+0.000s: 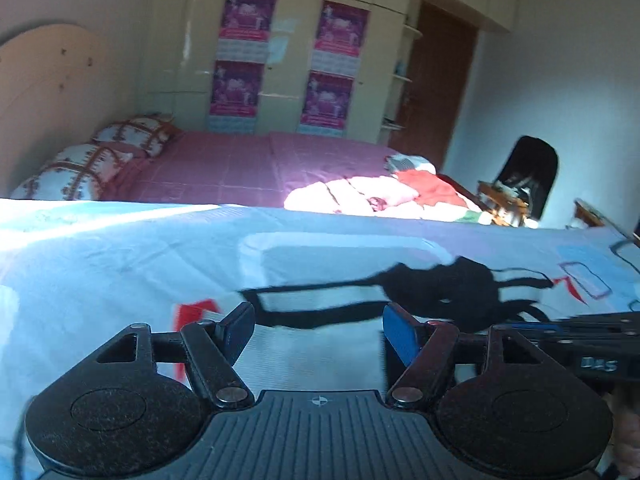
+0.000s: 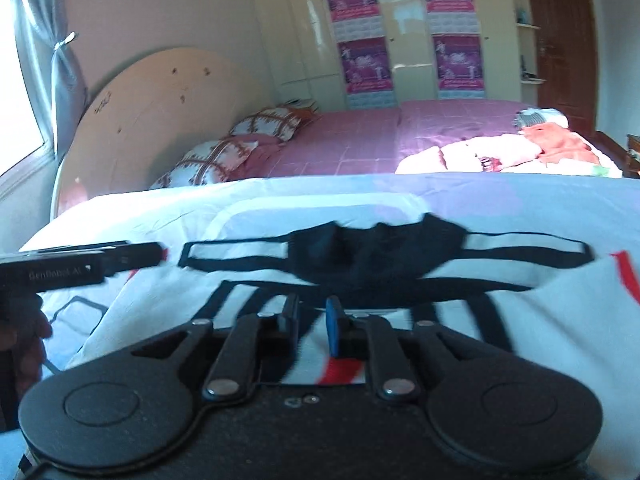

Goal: Fold small clothes

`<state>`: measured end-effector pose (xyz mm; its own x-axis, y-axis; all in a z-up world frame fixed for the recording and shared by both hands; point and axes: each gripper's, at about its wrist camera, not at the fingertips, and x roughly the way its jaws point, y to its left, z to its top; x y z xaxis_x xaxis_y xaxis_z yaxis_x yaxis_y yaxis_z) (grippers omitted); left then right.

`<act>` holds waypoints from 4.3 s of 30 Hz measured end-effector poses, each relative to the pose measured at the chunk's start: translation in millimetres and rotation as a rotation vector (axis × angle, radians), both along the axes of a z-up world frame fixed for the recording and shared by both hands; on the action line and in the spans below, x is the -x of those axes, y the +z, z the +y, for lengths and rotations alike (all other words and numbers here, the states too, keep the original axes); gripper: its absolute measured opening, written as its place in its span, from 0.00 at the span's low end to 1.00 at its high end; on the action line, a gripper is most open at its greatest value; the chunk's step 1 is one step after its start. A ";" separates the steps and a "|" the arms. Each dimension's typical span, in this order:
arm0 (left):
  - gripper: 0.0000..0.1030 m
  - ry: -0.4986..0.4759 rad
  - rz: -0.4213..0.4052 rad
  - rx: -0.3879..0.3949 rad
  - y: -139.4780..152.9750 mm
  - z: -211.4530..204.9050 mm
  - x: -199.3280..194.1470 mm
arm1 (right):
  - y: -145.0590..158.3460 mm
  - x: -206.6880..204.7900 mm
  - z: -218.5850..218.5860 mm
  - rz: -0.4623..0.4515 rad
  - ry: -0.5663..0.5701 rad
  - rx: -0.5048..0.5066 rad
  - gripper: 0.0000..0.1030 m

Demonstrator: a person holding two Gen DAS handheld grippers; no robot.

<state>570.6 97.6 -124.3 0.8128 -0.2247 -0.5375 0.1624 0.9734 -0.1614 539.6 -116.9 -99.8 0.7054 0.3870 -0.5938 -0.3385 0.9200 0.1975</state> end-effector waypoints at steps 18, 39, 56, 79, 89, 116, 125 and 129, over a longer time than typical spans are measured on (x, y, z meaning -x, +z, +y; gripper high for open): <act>0.68 0.072 0.016 -0.090 1.9 4.1 65.4 | 11.6 60.4 -114.3 -0.015 -0.172 -0.021 0.19; 0.69 0.193 0.054 -0.110 -14.5 -17.7 113.8 | -9.8 69.0 -152.2 0.148 -0.217 -0.125 0.25; 0.69 0.293 0.094 -0.229 -9.4 -38.7 114.6 | 5.8 83.9 -163.0 0.023 -0.130 -0.091 0.13; 0.63 0.174 0.268 0.144 -13.7 32.1 313.0 | -1.3 284.6 -246.5 0.261 -0.323 -0.304 0.38; 0.42 0.013 0.354 0.483 -41.8 39.9 380.0 | -18.4 353.6 -234.2 0.348 -0.309 -0.407 0.37; 0.03 0.054 0.242 0.691 -54.0 53.5 384.6 | 4.2 366.7 -229.7 0.221 -0.260 -0.474 0.06; 0.03 0.075 0.235 0.686 -53.7 54.7 375.1 | -13.4 359.6 -232.8 0.272 -0.309 -0.486 0.06; 0.03 0.054 0.141 0.678 -24.4 57.7 357.7 | 21.4 345.6 -233.8 0.163 -0.286 -0.482 0.06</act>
<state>212.8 155.2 -148.7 0.7651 -0.5096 -0.3936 0.0499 0.6563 -0.7528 194.0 -350.7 -78.4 0.7362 0.4479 -0.5073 -0.0200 0.7638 0.6452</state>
